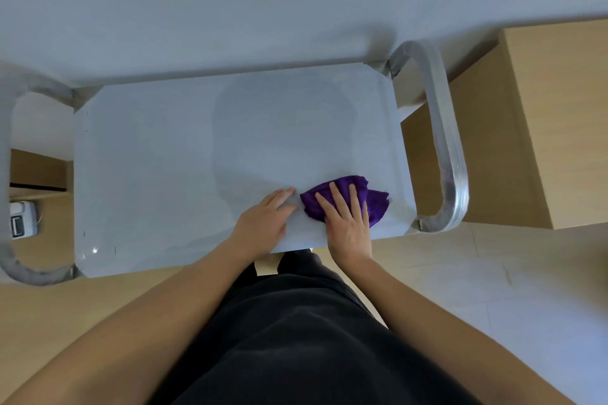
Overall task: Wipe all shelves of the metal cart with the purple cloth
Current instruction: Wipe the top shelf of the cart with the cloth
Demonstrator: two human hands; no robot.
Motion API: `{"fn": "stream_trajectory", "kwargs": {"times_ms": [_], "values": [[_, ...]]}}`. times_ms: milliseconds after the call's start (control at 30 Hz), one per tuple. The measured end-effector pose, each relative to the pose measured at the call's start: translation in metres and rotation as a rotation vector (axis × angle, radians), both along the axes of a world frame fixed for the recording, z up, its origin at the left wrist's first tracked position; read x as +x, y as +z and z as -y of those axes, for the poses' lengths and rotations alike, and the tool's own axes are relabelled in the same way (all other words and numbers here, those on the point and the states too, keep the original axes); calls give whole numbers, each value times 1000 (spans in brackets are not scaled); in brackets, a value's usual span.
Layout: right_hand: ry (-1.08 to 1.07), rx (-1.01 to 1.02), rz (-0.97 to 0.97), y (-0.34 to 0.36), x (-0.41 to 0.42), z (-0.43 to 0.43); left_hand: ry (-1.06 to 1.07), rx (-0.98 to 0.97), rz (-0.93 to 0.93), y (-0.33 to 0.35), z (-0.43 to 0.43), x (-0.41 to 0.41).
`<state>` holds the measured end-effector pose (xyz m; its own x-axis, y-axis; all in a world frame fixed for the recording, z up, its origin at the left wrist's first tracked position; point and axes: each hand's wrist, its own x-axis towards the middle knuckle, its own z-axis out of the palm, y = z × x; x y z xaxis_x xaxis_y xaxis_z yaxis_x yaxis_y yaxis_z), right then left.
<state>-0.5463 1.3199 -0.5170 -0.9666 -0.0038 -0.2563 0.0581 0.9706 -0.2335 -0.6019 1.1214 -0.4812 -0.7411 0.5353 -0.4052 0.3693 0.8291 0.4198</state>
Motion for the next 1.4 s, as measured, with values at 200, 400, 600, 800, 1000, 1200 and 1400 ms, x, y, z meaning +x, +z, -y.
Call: {"fn": "stream_trajectory", "kwargs": {"times_ms": [200, 400, 600, 800, 1000, 1200, 1400], "values": [[-174, -6, -25, -3, -3, 39, 125, -13, -39, 3, 54, 13], [-255, -55, -3, -4, -11, 124, 260, -55, -96, 0, 156, 44], [38, -86, -3, 3, -8, 266, 369, -133, -104, -1, 256, 72], [341, -135, 2, 1, 3, 335, 391, -145, -124, 2, 307, 81], [-90, -33, -26, -5, -36, 254, 396, -106, -61, -3, 310, 75], [-419, -46, 42, 5, -59, 270, 409, -100, -45, -6, 314, 78], [183, -63, 91, 6, -34, 364, 419, -134, -56, -7, 313, 79]]}}
